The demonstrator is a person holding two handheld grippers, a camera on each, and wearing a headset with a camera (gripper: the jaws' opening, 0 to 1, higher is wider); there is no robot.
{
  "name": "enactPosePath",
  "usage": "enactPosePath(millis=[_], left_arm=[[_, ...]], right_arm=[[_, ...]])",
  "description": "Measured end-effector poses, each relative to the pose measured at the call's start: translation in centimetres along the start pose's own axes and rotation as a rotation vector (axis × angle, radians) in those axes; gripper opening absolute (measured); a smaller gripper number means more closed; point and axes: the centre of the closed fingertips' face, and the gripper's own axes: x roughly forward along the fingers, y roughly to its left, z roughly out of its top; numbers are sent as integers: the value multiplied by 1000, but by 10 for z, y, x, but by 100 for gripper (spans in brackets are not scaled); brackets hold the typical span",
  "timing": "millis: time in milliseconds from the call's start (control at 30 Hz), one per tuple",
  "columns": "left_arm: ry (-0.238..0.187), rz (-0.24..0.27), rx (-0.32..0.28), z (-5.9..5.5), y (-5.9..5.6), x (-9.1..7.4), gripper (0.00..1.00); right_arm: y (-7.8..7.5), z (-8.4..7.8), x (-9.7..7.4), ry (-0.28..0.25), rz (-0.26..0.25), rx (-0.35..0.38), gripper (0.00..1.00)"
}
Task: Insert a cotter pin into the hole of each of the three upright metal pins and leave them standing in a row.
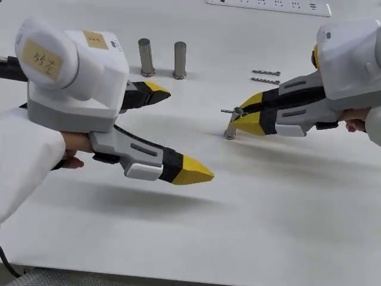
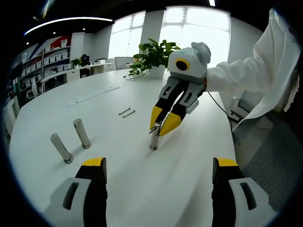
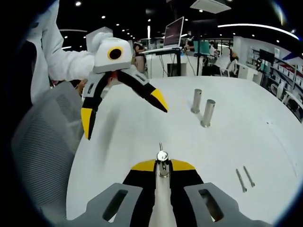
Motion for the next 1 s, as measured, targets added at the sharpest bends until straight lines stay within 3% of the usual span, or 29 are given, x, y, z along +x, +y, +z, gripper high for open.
enactPosePath(millis=[233, 333, 700, 1000], left_arm=[[1, 4, -18, -6, 2, -4, 91], [13, 27, -20, -10, 7, -6, 91], [-6, 61, -46, -19, 22, -26, 90], [-21, 95, -57, -23, 33, -37, 89]], right_arm=[[1, -1, 2, 6, 2, 11, 5], [1, -1, 2, 6, 4, 9, 5], [-2, 4, 9, 3, -6, -10, 3], [-12, 28, 28, -32, -12, -45, 3]])
